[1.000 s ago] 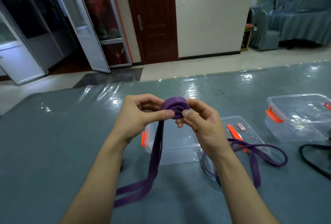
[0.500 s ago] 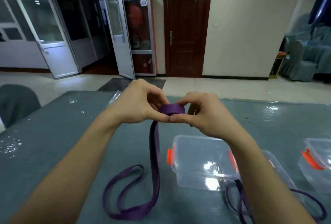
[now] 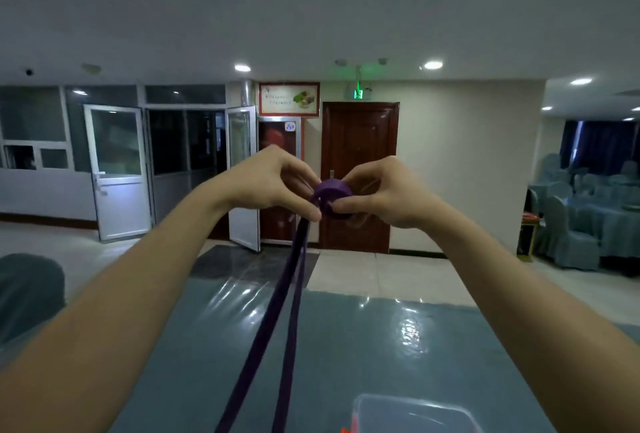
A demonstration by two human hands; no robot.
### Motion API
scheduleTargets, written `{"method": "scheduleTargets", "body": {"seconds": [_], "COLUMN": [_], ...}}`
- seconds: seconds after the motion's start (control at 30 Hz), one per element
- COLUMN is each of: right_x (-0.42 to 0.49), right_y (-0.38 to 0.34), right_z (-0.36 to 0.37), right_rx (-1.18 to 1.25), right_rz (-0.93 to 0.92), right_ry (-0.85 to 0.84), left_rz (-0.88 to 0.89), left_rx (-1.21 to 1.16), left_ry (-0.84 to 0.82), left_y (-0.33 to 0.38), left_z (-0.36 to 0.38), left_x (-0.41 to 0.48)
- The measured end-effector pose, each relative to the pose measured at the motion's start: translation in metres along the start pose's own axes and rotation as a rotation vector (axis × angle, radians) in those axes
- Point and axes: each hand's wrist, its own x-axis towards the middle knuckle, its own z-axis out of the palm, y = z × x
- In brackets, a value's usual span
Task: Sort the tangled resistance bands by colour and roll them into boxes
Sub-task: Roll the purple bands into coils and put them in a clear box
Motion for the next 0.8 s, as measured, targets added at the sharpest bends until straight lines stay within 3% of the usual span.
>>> {"method": "scheduleTargets", "body": {"seconds": [0.2,0.3,0.37,0.47,0.6,0.7,0.8], "right_x": [0.018,0.026,0.030,0.041,0.063,0.071,0.068], "right_y": [0.009,0.021,0.027,0.030,0.033,0.048,0.071], "right_z": [0.016,0.033,0.035,0.031,0.042,0.043,0.040], "right_rx": [0.521,0.696,0.613,0.076,-0.267,-0.220,0.134], "right_rz": [0.069,0.151,0.170,0.098,0.075,0.067,0.135], "right_ry": [0.089,0.073,-0.011,-0.062,-0.231,-0.216,-0.055], "left_rz": [0.068,0.050,0.032,0.018,0.004,0.009,0.018], "left_rx": [-0.491,-0.466,-0.365,-0.142,0.188,0.228,0.023], "left_ry": [0.232,0.259,0.204,0.082,-0.095,-0.126,-0.022], "left_y": [-0.042,-0.050,-0.058,-0.065,-0.059,-0.062,-0.084], "left_z": [0.024,0.018,0.010,0.003,0.000,-0.004,0.000], "left_x": [0.000,0.008,0.011,0.018,0.035,0.045,0.045]}}
